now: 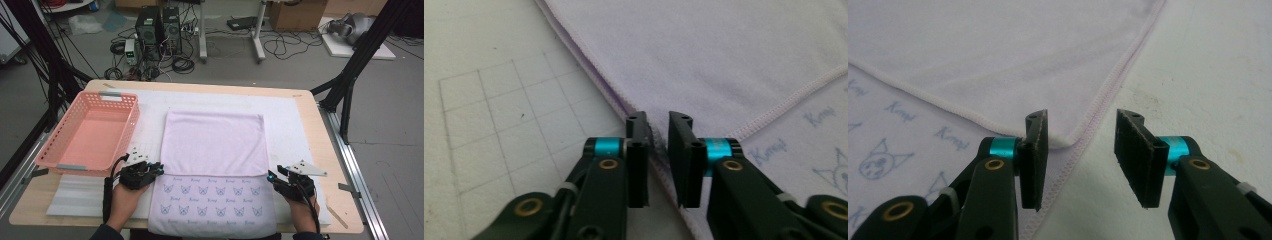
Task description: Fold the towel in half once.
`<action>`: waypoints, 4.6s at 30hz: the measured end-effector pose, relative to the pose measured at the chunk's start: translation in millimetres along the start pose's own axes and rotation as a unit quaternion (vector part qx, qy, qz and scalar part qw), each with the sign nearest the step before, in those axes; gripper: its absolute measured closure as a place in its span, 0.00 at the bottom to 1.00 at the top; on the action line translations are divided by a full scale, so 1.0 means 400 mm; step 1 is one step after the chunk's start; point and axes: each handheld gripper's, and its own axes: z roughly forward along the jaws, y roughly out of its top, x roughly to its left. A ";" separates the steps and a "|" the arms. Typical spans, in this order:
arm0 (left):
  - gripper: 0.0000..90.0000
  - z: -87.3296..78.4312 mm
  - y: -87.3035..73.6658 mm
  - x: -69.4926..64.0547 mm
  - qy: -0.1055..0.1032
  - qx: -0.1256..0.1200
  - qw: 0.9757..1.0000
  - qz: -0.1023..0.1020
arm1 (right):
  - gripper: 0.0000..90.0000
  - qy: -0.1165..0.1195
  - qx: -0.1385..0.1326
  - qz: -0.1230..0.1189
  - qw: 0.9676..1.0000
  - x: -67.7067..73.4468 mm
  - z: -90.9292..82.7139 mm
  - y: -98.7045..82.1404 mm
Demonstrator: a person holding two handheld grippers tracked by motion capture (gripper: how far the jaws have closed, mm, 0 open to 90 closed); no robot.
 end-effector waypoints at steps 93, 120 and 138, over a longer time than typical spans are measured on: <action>0.97 -0.181 -0.089 -0.067 -0.076 -0.061 0.994 -0.046 | 0.97 0.063 0.031 -0.100 0.993 0.099 -0.097 -0.048; 0.56 -0.266 -0.164 -0.099 -0.097 -0.051 0.992 -0.059 | 0.69 0.080 0.023 -0.059 0.995 0.153 -0.233 -0.131; 0.52 -0.149 -0.068 -0.017 -0.077 -0.059 0.994 -0.052 | 0.81 -0.005 0.035 -0.006 0.999 0.053 0.020 -0.013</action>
